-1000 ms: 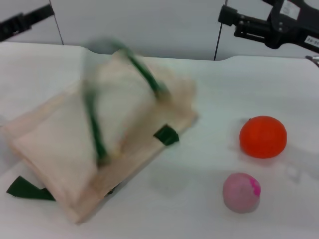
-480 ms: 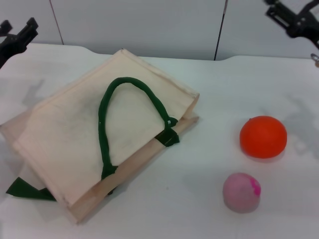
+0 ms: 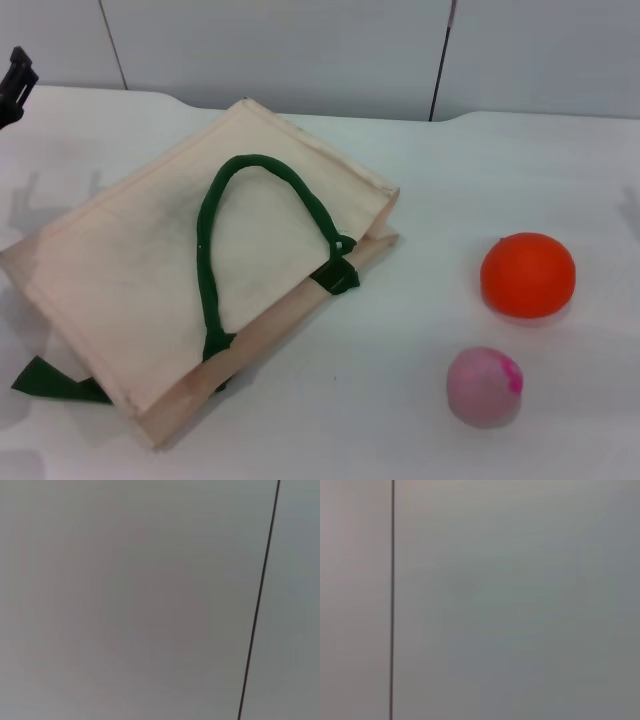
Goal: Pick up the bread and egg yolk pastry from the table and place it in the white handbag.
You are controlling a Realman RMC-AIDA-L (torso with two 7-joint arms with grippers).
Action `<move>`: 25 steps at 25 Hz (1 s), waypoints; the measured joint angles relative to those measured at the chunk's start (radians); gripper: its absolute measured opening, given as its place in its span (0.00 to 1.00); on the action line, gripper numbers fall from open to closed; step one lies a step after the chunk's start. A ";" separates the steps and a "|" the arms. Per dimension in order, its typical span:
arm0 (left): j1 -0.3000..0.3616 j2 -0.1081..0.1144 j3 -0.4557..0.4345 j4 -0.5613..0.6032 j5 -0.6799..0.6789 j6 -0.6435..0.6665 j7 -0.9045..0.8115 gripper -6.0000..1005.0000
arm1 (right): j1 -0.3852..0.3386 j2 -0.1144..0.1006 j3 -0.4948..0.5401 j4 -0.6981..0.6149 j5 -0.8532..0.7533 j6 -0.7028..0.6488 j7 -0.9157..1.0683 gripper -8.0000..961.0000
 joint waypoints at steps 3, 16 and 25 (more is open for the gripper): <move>0.005 0.000 0.000 -0.006 -0.001 -0.005 -0.008 0.86 | -0.004 -0.001 0.002 -0.001 0.004 -0.001 0.002 0.93; 0.004 -0.001 0.000 -0.015 -0.004 -0.005 -0.006 0.86 | -0.004 -0.004 0.010 -0.003 0.006 -0.003 0.045 0.92; 0.004 0.000 -0.001 -0.015 -0.012 -0.006 -0.005 0.86 | -0.002 -0.004 0.011 -0.003 0.008 0.007 0.050 0.92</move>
